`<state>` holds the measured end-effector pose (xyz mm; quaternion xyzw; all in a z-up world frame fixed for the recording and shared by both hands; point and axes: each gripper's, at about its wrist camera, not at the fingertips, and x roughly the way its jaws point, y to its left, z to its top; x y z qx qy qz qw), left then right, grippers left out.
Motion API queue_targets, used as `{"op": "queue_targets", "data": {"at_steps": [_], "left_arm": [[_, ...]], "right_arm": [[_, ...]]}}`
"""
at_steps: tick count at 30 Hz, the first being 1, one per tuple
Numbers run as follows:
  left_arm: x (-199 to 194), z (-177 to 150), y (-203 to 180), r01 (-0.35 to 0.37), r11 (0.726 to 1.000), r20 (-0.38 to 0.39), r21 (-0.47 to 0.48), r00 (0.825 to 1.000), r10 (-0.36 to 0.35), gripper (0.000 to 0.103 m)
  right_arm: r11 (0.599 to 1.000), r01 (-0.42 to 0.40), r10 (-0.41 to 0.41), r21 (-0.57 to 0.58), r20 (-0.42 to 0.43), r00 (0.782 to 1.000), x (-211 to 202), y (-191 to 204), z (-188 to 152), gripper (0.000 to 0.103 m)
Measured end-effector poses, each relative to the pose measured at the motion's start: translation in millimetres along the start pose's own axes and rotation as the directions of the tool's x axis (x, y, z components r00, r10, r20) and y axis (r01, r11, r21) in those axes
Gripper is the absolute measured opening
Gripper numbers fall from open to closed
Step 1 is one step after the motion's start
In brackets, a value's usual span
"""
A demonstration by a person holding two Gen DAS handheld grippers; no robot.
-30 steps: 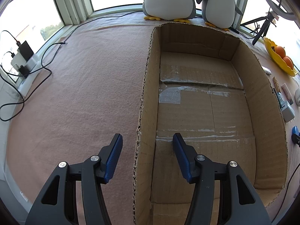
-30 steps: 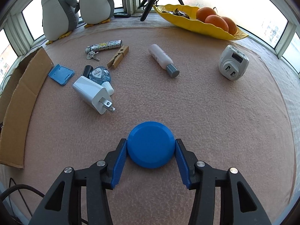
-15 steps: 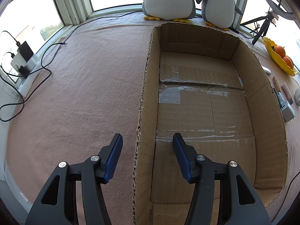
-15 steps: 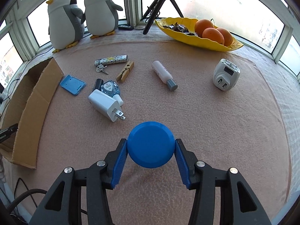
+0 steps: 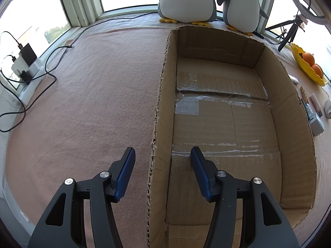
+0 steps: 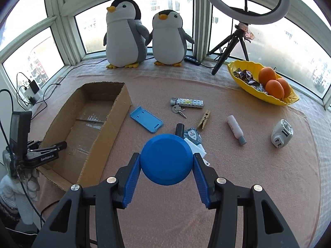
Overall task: Organize rigid objects
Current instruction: 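Carry the blue lid with the right gripper into the box and release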
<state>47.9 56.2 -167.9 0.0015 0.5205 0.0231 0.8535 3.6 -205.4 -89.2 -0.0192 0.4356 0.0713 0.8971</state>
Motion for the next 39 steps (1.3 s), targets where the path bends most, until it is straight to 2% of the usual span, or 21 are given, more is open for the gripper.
{"op": "queue_targets", "data": {"at_steps": [11, 20, 32, 33, 35, 39], "left_arm": [[-0.2, -0.4, 1.0, 0.007, 1.000, 0.003, -0.003, 1.000, -0.007, 0.055], [-0.4, -0.7, 2.0, 0.012, 1.000, 0.004, -0.007, 1.000, -0.012, 0.055], [-0.4, -0.5, 1.7, 0.012, 1.000, 0.005, -0.007, 1.000, -0.012, 0.055], [-0.4, -0.7, 1.8, 0.012, 1.000, 0.005, -0.007, 1.000, -0.012, 0.055], [-0.5, -0.7, 1.8, 0.013, 1.000, 0.005, -0.007, 1.000, -0.013, 0.055], [-0.3, -0.3, 2.1, 0.011, 1.000, 0.005, -0.006, 1.000, -0.011, 0.055]], "right_arm": [[0.980, -0.128, 0.125, -0.151, -0.028, 0.992, 16.3, 80.7, 9.2, 0.046], [0.955, -0.177, 0.165, -0.237, -0.067, 0.984, 32.6, 125.1, 3.8, 0.046], [0.948, -0.187, 0.166, -0.259, -0.101, 0.981, 49.0, 137.1, -2.8, 0.046], [0.948, -0.189, 0.168, -0.257, -0.103, 0.980, 49.3, 136.9, -2.7, 0.047], [0.951, -0.187, 0.168, -0.248, -0.098, 0.981, 49.4, 135.4, -2.1, 0.056], [0.953, -0.198, 0.180, -0.229, -0.100, 0.979, 48.8, 130.9, -1.7, 0.058]]}}
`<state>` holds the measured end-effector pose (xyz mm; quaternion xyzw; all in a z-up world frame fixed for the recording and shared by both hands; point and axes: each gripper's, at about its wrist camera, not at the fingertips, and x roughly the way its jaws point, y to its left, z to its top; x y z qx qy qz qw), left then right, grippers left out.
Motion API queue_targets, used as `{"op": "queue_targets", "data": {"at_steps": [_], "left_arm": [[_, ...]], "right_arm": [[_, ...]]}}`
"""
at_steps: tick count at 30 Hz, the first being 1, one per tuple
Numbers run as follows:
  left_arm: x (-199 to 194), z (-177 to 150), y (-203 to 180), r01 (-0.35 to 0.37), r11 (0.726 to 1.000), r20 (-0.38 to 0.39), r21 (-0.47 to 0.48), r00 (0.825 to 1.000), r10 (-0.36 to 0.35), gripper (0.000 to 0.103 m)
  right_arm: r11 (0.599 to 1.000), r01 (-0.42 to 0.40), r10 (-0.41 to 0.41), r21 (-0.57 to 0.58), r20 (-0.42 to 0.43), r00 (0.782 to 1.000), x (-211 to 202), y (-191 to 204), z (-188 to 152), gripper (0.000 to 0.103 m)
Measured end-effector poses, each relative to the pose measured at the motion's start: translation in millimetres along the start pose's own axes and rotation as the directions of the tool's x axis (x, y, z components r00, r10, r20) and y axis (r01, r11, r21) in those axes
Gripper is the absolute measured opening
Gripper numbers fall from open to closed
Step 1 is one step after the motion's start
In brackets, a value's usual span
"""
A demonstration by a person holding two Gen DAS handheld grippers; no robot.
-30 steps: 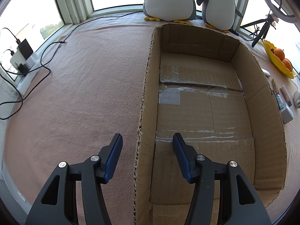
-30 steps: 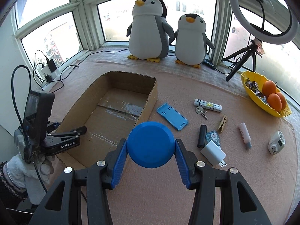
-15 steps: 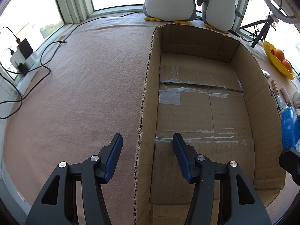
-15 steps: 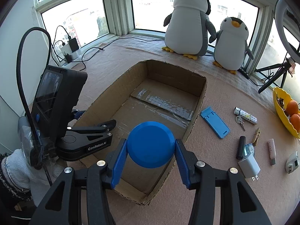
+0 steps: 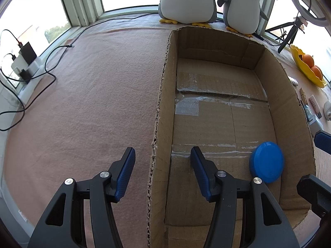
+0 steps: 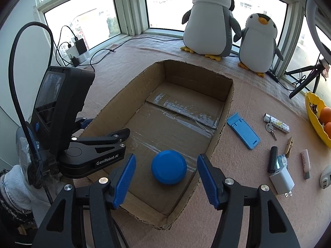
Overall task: Organize rigid objects
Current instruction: 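Carry the blue lid with the right gripper into the box and release, then move the right gripper to the white USB charger and grasp it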
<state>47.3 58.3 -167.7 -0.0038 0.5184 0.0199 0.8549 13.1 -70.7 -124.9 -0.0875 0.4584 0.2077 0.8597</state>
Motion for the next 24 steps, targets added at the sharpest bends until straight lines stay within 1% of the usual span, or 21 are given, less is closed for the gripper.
{"op": "queue_targets", "data": {"at_steps": [8, 15, 19, 24], "left_arm": [[0.2, 0.0, 0.2, 0.000, 1.000, 0.001, 0.001, 1.000, 0.000, 0.055], [0.1, -0.2, 0.2, 0.000, 1.000, 0.001, 0.000, 1.000, 0.000, 0.055], [0.2, -0.2, 0.2, 0.000, 1.000, 0.001, 0.001, 1.000, 0.000, 0.055], [0.6, -0.6, 0.0, -0.003, 1.000, 0.002, 0.003, 1.000, 0.003, 0.055]], "right_arm": [[1.000, 0.003, -0.003, 0.011, 0.000, 1.000, -2.2, -4.7, -3.2, 0.058], [1.000, -0.011, 0.010, 0.019, 0.027, 1.000, -12.8, -9.3, -3.0, 0.058], [0.999, -0.016, 0.014, 0.037, 0.056, 0.998, -24.4, -21.7, -4.2, 0.058], [0.995, 0.012, -0.018, 0.094, 0.071, 0.997, -36.7, -52.0, -9.2, 0.058]]}}
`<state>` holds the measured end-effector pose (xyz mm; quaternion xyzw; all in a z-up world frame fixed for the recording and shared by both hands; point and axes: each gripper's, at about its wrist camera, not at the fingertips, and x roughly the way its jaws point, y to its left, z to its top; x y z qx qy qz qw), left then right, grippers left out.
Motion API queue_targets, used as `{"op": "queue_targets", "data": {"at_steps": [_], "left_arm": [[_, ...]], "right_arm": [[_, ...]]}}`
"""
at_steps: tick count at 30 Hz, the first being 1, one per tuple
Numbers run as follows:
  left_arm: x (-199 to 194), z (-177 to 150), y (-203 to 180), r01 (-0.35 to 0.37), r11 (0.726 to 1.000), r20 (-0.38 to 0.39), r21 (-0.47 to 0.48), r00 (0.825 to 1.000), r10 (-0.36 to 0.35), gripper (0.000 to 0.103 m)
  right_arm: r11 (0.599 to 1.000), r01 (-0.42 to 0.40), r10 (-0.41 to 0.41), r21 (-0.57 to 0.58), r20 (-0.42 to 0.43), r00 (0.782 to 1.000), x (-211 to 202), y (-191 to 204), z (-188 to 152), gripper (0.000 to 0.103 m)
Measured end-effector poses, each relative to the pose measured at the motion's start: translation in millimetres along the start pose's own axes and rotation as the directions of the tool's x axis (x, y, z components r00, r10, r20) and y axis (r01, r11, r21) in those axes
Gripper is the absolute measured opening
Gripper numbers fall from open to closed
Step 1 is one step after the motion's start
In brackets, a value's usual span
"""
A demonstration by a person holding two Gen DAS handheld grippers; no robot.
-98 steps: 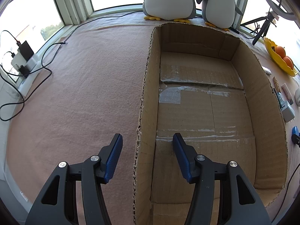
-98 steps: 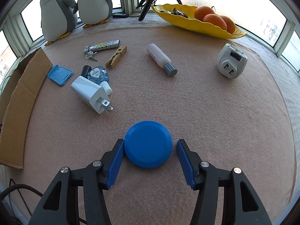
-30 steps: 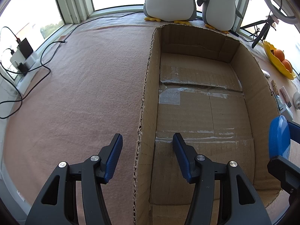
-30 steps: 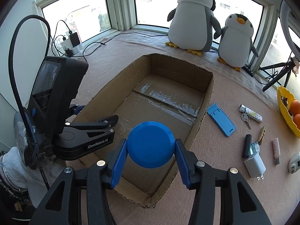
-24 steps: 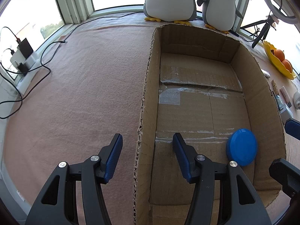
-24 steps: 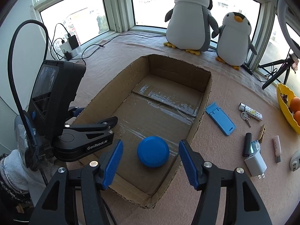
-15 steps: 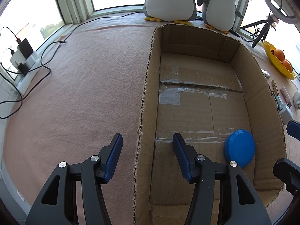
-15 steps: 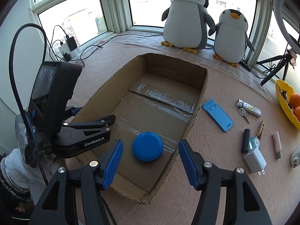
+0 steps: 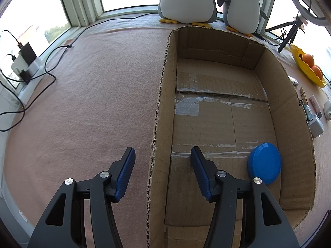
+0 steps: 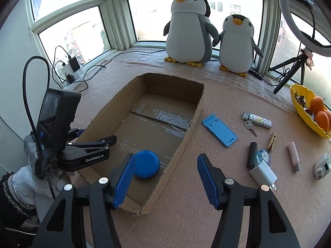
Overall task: Organize rigid objects
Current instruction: 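Move the right gripper to the white USB charger and grasp it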
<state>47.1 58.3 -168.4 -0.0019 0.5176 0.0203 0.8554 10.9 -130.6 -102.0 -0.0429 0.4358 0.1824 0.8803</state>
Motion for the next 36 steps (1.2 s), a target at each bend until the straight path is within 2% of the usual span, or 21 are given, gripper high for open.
{"op": "queue_targets", "data": {"at_steps": [6, 11, 19, 30, 36], "left_arm": [[0.5, 0.3, 0.0, -0.002, 1.000, -0.001, 0.001, 1.000, 0.002, 0.055], [1.1, 0.5, 0.0, -0.003, 1.000, -0.003, 0.000, 1.000, 0.003, 0.055], [1.1, 0.3, 0.0, -0.007, 1.000, -0.005, 0.002, 1.000, 0.007, 0.055], [1.2, 0.4, 0.0, -0.012, 1.000, -0.011, -0.003, 1.000, 0.012, 0.055], [1.2, 0.7, 0.1, -0.012, 1.000, -0.012, -0.004, 1.000, 0.012, 0.055]], "right_arm": [[0.997, 0.051, -0.051, 0.057, 0.002, 0.999, -9.9, -40.1, -2.8, 0.058], [0.991, 0.119, -0.119, 0.058, -0.003, 0.993, -11.9, -69.7, -8.1, 0.058], [0.981, 0.181, -0.177, 0.072, -0.060, 0.982, -2.0, -120.1, -18.3, 0.058], [0.982, 0.185, -0.187, -0.022, -0.143, 0.972, 29.8, -129.7, -21.9, 0.058], [0.984, 0.173, -0.177, -0.036, -0.155, 0.972, 39.1, -130.6, -20.0, 0.058]]}}
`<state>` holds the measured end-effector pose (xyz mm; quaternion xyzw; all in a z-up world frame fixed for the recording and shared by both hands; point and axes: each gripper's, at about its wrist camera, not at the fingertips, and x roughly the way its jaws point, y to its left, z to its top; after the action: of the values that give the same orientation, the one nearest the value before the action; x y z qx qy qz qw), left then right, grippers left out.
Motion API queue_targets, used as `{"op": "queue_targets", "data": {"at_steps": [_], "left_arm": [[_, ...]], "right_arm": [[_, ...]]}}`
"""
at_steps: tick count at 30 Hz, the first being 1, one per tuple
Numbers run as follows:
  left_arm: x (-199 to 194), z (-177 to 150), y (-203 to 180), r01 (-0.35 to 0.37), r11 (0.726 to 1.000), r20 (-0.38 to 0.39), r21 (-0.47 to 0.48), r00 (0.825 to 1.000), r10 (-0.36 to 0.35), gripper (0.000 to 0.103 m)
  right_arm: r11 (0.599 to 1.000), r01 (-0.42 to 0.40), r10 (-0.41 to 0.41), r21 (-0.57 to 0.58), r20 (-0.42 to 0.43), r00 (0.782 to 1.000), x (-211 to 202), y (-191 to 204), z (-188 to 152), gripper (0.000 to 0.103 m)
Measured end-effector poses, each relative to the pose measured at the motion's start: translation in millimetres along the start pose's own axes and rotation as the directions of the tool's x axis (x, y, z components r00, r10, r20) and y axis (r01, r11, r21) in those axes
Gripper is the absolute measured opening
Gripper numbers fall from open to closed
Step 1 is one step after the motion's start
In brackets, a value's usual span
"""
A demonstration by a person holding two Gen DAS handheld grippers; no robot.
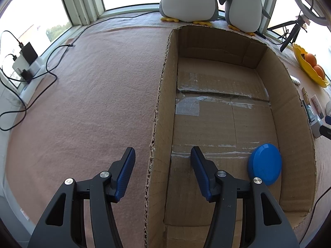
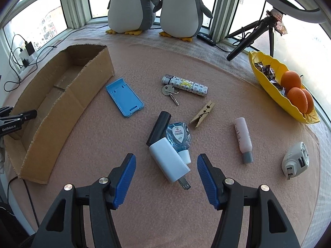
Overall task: Organize rigid objects
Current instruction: 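Move the right gripper to the white USB charger and grasp it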
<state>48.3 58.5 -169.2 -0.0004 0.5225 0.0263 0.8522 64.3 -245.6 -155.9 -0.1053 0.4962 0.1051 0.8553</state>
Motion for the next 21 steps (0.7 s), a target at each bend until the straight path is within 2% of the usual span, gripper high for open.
{"op": "queue_targets", "data": {"at_steps": [5, 8, 21], "left_arm": [[0.6, 0.0, 1.1, 0.002, 1.000, -0.003, -0.002, 1.000, -0.002, 0.055], [0.9, 0.2, 1.5, 0.002, 1.000, -0.003, -0.002, 1.000, -0.002, 0.055], [0.9, 0.4, 1.2, 0.002, 1.000, -0.004, -0.003, 1.000, -0.002, 0.055]], "right_arm": [[1.000, -0.013, 0.013, -0.001, -0.012, 1.000, 4.6, -4.9, 4.2, 0.057], [1.000, -0.027, 0.027, -0.005, -0.026, 0.999, 8.5, -6.3, 5.6, 0.051], [0.998, -0.053, 0.051, -0.035, -0.068, 0.996, 19.9, -4.0, 5.1, 0.040]]}}
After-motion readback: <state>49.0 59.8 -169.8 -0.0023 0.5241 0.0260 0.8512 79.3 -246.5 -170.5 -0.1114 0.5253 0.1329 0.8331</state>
